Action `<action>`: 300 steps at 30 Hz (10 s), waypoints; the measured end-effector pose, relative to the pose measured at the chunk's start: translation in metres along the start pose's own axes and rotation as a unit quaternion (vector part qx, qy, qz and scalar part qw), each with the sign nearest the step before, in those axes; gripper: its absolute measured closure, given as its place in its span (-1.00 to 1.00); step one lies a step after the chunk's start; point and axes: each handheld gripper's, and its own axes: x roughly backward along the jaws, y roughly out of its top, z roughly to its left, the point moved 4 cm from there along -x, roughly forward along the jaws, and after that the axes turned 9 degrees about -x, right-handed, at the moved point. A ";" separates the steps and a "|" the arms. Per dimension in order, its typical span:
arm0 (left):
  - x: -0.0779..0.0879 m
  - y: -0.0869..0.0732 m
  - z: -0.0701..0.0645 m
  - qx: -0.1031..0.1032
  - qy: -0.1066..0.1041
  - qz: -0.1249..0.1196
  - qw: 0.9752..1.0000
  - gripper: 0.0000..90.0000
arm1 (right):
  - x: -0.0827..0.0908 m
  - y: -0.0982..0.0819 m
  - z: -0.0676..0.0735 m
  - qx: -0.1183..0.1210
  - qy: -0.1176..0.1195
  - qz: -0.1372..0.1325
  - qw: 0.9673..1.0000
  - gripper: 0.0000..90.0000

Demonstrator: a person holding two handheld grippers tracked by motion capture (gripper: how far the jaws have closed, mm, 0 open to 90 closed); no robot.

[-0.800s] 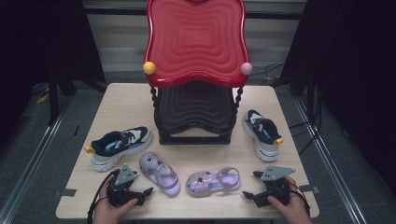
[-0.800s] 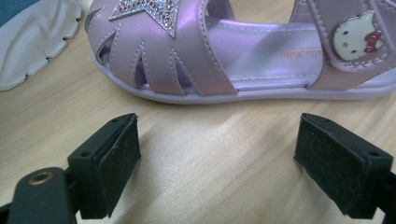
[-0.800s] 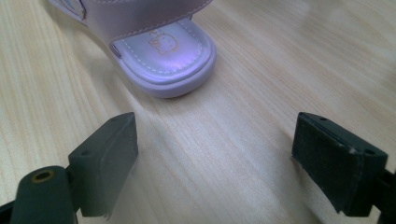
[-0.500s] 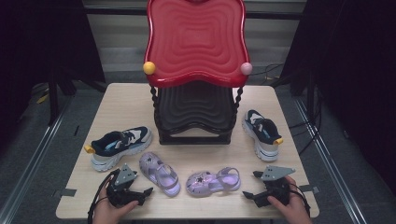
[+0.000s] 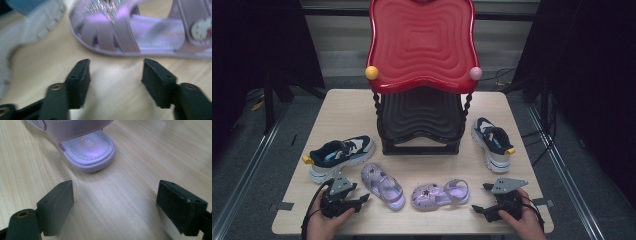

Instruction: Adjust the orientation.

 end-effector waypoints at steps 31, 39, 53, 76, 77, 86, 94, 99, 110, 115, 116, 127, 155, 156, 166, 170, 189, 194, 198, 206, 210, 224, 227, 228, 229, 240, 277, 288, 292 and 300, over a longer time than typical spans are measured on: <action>-0.030 0.026 0.029 0.048 -0.022 -0.007 0.999 0.87 | 0.000 0.000 0.000 -0.001 0.000 0.000 1.000 -0.69; -0.040 0.032 0.035 0.039 -0.015 -0.003 0.999 0.95 | 0.000 0.000 0.000 -0.001 0.000 0.000 1.000 -0.69; -0.046 0.034 0.042 0.043 -0.023 -0.006 0.999 0.85 | 0.000 0.000 0.000 0.000 0.001 -0.001 1.000 -0.69; -0.009 0.018 0.044 0.054 -0.002 -0.006 0.999 0.56 | 0.000 0.000 -0.001 0.000 0.001 -0.001 1.000 -0.69; -0.008 0.018 0.043 0.053 -0.004 -0.007 0.999 0.56 | 0.000 0.000 -0.001 0.000 0.001 -0.001 1.000 -0.69; -0.003 0.010 0.018 0.034 -0.042 -0.010 0.998 0.63 | 0.000 0.000 -0.001 -0.001 0.001 0.000 1.000 -0.69; -0.013 0.014 0.020 0.035 -0.032 -0.010 0.999 0.65 | 0.000 0.000 -0.001 0.000 0.001 -0.001 1.000 -0.69; -0.017 0.018 0.028 0.040 -0.024 -0.017 0.999 0.74 | 0.000 0.000 -0.001 0.000 0.001 -0.001 1.000 -0.69; -0.026 0.025 0.036 0.035 -0.022 -0.020 0.999 0.78 | 0.000 0.000 -0.001 0.000 0.001 -0.001 1.000 -0.69; -0.015 0.020 0.041 0.045 -0.013 -0.028 0.998 0.49 | 0.000 0.000 -0.001 0.000 0.001 -0.001 1.000 -0.69; -0.013 0.019 0.042 0.046 -0.012 -0.029 0.998 0.45 | 0.000 0.000 -0.001 0.000 0.001 -0.001 1.000 -0.69; 0.013 -0.001 0.038 0.043 -0.002 -0.009 0.999 0.28 | 0.000 0.000 0.000 -0.001 0.001 0.000 1.000 -0.69; 0.019 -0.030 -0.006 -0.009 -0.063 0.003 0.998 -0.60 | 0.000 0.000 0.000 -0.001 0.001 0.000 1.000 -0.69; 0.020 -0.030 -0.006 -0.009 -0.068 0.001 0.998 -0.58 | 0.000 0.000 0.000 -0.001 0.001 0.000 1.000 -0.69; 0.030 -0.040 0.005 0.020 -0.049 -0.007 0.999 -0.34 | 0.000 0.000 0.000 -0.001 0.001 0.000 1.000 -0.69; 0.030 -0.042 0.003 0.015 -0.053 -0.010 0.998 -0.43 | 0.000 0.000 0.000 -0.001 0.001 0.000 1.000 -0.69; 0.009 -0.025 -0.008 -0.012 -0.039 -0.006 0.999 -0.58 | 0.000 0.000 -0.001 0.000 0.001 -0.001 1.000 -0.69; 0.014 -0.027 -0.005 -0.023 -0.038 -0.012 0.999 -0.21 | 0.000 0.000 -0.001 0.000 0.001 -0.001 1.000 -0.69; 0.014 -0.027 -0.003 -0.022 -0.041 -0.015 0.999 -0.20 | 0.000 0.000 -0.001 0.000 0.001 -0.001 1.000 -0.69; 0.004 -0.022 -0.001 0.006 -0.030 -0.012 0.999 -0.59 | 0.000 0.000 0.000 -0.001 0.001 -0.001 1.000 -0.69; 0.001 -0.019 0.000 0.005 -0.026 -0.006 1.000 -0.64 | 0.000 0.000 -0.001 0.000 0.001 -0.001 1.000 -0.69; -0.014 -0.007 -0.002 0.001 -0.005 0.012 1.000 -0.84 | 0.000 0.000 0.000 -0.001 0.001 -0.001 1.000 -0.69; -0.015 -0.007 -0.002 0.001 -0.002 0.016 1.000 -0.90 | 0.000 0.000 0.000 0.000 0.001 -0.001 1.000 -0.69; -0.015 -0.007 -0.002 0.001 -0.002 0.016 1.000 -0.90 | 0.000 0.000 0.000 0.000 0.001 -0.001 1.000 -0.69; -0.015 -0.007 -0.002 0.001 -0.001 0.017 1.000 -0.91 | 0.000 0.000 0.000 -0.001 0.001 -0.001 1.000 -0.69; -0.009 -0.007 -0.007 -0.015 -0.026 -0.011 0.999 -0.36 | 0.000 0.000 0.000 -0.001 0.001 -0.001 1.000 -0.69; -0.008 -0.008 -0.003 0.001 0.002 -0.014 1.000 -0.18 | 0.000 0.000 0.000 0.000 0.001 -0.001 1.000 -0.69; 0.003 -0.002 -0.007 0.003 0.001 -0.026 1.000 -0.17 | 0.000 0.000 -0.001 0.000 0.001 -0.001 1.000 -0.69; 0.007 0.002 -0.007 0.006 0.000 -0.034 0.999 -0.17 | 0.000 0.000 -0.001 0.000 0.001 -0.001 1.000 -0.69; 0.015 0.011 -0.009 0.016 -0.006 -0.046 0.999 -0.17 | 0.000 0.000 0.000 -0.001 0.001 0.000 1.000 -0.69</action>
